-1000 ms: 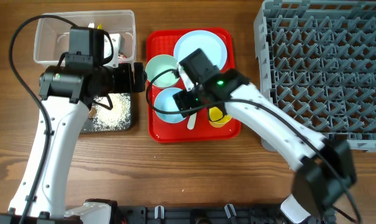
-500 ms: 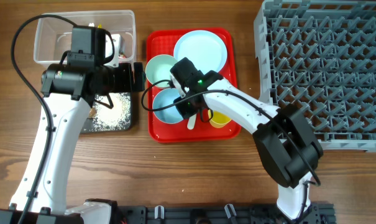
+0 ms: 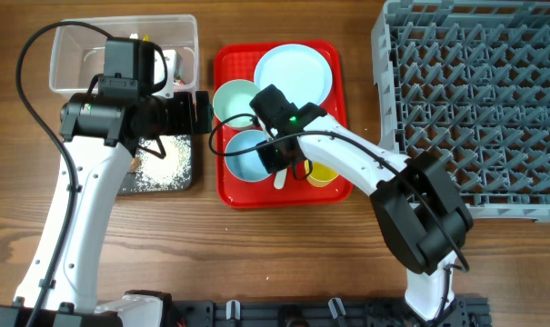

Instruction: Sort waste into correct bins and load items into the dishwasher rack

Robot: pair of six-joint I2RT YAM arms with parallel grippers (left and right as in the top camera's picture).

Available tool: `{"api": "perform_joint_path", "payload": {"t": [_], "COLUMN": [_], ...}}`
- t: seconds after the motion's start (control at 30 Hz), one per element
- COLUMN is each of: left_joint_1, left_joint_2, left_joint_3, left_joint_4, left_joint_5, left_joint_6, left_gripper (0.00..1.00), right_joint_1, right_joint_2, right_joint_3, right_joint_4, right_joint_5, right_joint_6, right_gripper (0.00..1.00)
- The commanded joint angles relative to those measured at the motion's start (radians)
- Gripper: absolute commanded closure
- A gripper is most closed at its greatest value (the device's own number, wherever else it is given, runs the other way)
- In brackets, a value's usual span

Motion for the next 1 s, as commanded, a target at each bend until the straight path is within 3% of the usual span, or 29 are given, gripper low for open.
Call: {"api": "perform_joint_path", "payload": {"t": [0.0, 0.3, 0.37, 0.43, 0.5, 0.63, 0.97], "left_joint_1": [0.004, 0.004, 0.004, 0.004, 0.004, 0.004, 0.004], "left_joint_2": [0.006, 0.006, 0.006, 0.006, 0.006, 0.006, 0.006], "left_joint_3": [0.005, 0.005, 0.005, 0.005, 0.005, 0.005, 0.005], "left_joint_4": [0.000, 0.001, 0.001, 0.001, 0.001, 0.001, 0.001], "left_joint_5": [-0.010, -0.010, -0.010, -0.010, -0.010, -0.010, -0.010], "left_joint_6": [-0.013, -0.013, -0.013, -0.013, -0.013, -0.013, -0.013], "left_gripper": [0.00, 0.00, 0.00, 0.00, 0.00, 0.00, 0.00], "right_joint_1": [-0.006, -0.006, -0.006, -0.006, -0.006, -0.006, -0.006], "right_joint_2": [-0.032, -0.070, -0.070, -0.069, -0.069, -0.069, -0.026], "right_joint_3": [0.013, 0.065, 0.063, 0.062, 0.060, 0.056, 0.055], "right_joint_4": [0.008, -0.049, -0.047, -0.039, -0.037, -0.036, -0.028], "right_joint_5": [0.025, 0.068, 0.067, 0.067, 0.067, 0.079, 0.077], "right_joint_6": [0.014, 0.039, 0.042, 0.047, 0.059, 0.074, 0.090], "right_gripper": [0.75, 0.71, 0.85, 0.87, 0.85, 0.69, 0.70]}}
